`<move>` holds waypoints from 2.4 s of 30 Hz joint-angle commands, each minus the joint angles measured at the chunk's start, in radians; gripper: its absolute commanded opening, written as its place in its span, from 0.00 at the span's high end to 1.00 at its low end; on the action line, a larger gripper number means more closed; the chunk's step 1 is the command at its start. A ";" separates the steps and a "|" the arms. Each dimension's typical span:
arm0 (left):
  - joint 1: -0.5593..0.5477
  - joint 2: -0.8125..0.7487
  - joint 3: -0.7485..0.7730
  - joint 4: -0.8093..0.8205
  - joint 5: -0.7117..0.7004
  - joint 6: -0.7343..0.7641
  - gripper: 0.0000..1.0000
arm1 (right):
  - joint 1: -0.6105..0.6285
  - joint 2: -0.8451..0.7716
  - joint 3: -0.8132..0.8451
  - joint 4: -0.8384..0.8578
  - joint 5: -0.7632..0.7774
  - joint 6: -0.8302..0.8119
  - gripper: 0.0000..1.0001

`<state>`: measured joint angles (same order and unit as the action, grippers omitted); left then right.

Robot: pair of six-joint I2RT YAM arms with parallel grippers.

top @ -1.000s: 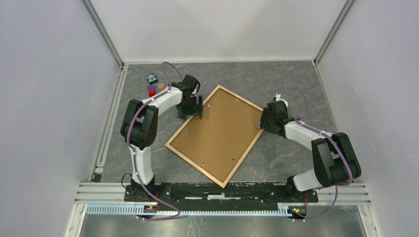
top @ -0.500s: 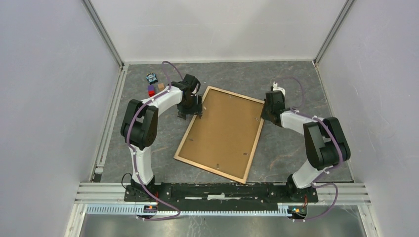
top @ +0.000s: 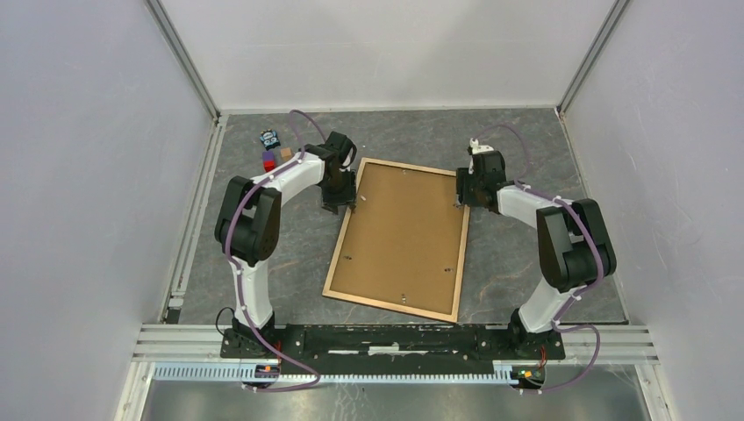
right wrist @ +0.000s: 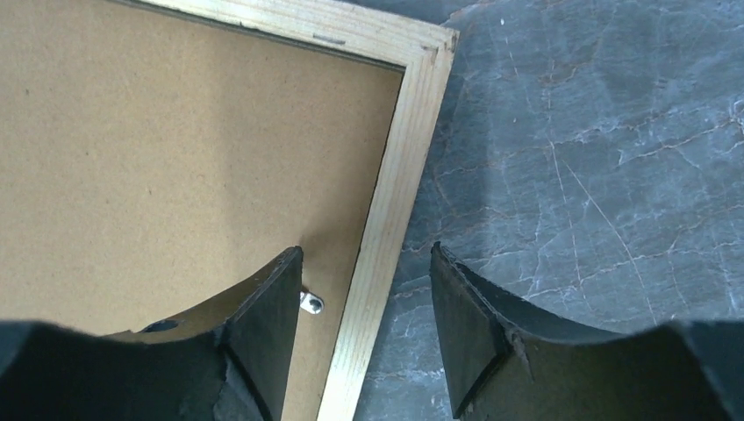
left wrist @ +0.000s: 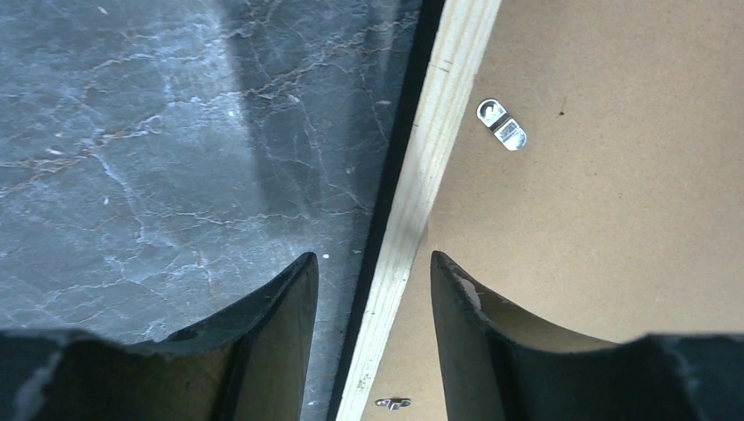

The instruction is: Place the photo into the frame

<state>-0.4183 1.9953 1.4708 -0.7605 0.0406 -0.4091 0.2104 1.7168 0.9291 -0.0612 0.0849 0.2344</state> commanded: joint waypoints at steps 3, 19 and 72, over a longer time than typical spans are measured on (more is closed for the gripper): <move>-0.004 0.030 0.015 0.019 0.064 0.008 0.48 | 0.005 -0.109 -0.055 -0.034 -0.053 -0.042 0.38; -0.014 0.067 0.013 0.019 0.079 -0.013 0.60 | 0.035 -0.066 -0.088 0.036 -0.014 -0.057 0.43; -0.013 0.064 0.022 0.009 0.166 -0.076 0.78 | 0.102 0.131 0.045 -0.109 0.164 0.179 0.58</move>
<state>-0.4168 2.0357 1.4799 -0.7544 0.1333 -0.4213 0.2852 1.7699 0.9691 -0.0559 0.2214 0.4053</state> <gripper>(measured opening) 0.283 0.456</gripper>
